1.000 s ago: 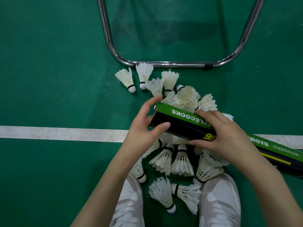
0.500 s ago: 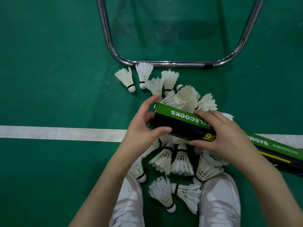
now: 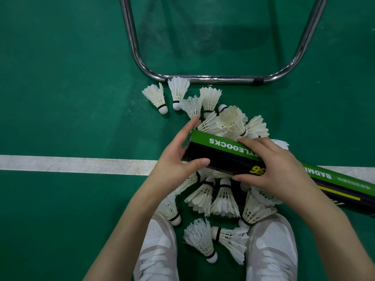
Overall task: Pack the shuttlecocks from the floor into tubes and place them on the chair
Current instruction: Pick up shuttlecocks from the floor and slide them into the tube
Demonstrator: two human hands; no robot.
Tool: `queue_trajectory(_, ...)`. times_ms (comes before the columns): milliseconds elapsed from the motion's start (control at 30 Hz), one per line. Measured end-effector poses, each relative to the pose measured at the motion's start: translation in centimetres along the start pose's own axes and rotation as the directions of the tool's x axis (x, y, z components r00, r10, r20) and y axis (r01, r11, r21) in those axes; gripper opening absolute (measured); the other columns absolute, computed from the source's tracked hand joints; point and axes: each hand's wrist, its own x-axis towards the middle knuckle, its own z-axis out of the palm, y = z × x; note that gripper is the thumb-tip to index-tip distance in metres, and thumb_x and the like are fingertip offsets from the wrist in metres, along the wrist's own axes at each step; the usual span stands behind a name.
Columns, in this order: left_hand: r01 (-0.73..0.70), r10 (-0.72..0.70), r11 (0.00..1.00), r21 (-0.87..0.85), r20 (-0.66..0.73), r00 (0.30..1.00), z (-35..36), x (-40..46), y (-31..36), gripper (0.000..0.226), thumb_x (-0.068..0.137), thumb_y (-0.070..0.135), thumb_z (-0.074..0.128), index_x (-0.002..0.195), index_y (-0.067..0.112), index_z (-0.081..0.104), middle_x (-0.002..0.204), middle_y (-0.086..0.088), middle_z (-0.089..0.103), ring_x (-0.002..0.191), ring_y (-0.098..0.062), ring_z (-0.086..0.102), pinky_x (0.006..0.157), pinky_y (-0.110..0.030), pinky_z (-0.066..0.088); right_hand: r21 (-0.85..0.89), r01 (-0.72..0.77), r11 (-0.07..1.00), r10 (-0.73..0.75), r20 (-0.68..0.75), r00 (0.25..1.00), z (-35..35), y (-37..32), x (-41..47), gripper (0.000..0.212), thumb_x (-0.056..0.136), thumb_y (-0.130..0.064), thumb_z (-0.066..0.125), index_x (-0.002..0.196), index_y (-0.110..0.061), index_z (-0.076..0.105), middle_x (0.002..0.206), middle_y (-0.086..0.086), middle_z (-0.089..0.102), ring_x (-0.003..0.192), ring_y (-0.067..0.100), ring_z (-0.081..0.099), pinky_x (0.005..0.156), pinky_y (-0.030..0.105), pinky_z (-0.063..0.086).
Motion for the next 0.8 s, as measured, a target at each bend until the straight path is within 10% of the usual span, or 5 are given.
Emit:
queue_trajectory(133,0.044,-0.041,0.999,0.019,-0.121,0.992,-2.1,-0.5,-0.3,0.080,0.065,0.022,0.073,0.130,0.048,0.035,0.087,0.003,0.073,0.092,-0.011,0.069,0.091,-0.026,0.049,0.033,-0.019,0.999,0.019,0.011,1.000,-0.1,0.3,0.0,0.078,0.066,-0.059,0.066,0.135,-0.042,0.034,0.123,-0.015,0.044,0.109,0.010,0.043,0.084,0.026,0.036)
queue_trajectory(533,0.271,-0.214,0.741,0.615,-0.166,0.963,-3.3,-2.0,-3.3,0.062,0.074,0.055,0.068,0.130,0.044,0.043,0.079,0.014,0.065,0.079,0.001,0.060,0.079,-0.034,0.053,0.073,-0.061,0.995,0.063,-0.024,0.998,-0.1,1.1,0.1,0.091,0.052,-0.078,0.040,0.135,-0.044,0.031,0.122,-0.016,0.043,0.107,0.019,0.050,0.088,0.041,0.047)
queue_trajectory(800,0.295,-0.228,0.892,0.341,-0.225,0.947,-1.8,-1.7,-4.6,0.049,0.083,0.019,0.071,0.121,0.045,0.051,0.084,0.009,0.066,0.082,0.002,0.063,0.077,-0.020,0.050,0.070,-0.043,0.997,0.046,-0.043,0.998,0.1,1.1,0.1,0.090,0.053,-0.078,0.039,0.135,-0.042,0.033,0.121,-0.015,0.044,0.107,0.019,0.050,0.087,0.040,0.047)
